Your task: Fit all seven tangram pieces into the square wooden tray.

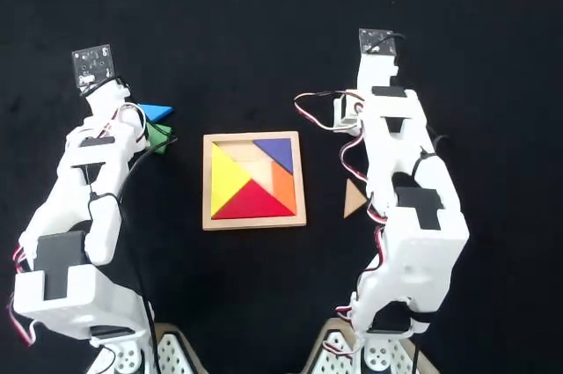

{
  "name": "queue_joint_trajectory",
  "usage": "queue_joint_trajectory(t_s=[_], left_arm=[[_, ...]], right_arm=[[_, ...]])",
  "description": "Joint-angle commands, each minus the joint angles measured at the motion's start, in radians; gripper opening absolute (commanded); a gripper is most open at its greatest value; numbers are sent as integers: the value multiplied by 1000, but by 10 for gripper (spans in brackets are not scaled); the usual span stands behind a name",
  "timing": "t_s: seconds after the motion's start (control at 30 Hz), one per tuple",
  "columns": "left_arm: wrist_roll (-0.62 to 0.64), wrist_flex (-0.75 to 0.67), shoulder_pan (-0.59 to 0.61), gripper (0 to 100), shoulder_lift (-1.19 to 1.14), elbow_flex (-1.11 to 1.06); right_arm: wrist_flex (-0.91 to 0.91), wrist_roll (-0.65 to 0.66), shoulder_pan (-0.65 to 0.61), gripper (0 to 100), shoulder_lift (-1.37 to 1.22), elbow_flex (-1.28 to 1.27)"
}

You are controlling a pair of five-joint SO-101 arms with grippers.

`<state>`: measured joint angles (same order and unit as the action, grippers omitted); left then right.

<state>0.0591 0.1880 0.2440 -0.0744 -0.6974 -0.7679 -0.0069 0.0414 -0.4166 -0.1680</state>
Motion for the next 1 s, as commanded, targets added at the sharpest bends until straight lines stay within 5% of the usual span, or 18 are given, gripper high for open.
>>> queue_joint_trajectory(t_s=[0.0, 0.97], left_arm=[[11, 0, -15, 40, 5, 53], [9, 0, -25, 40, 5, 53]], right_arm=[[12, 9, 12, 181, 2, 58], [15, 9, 11, 181, 2, 58]])
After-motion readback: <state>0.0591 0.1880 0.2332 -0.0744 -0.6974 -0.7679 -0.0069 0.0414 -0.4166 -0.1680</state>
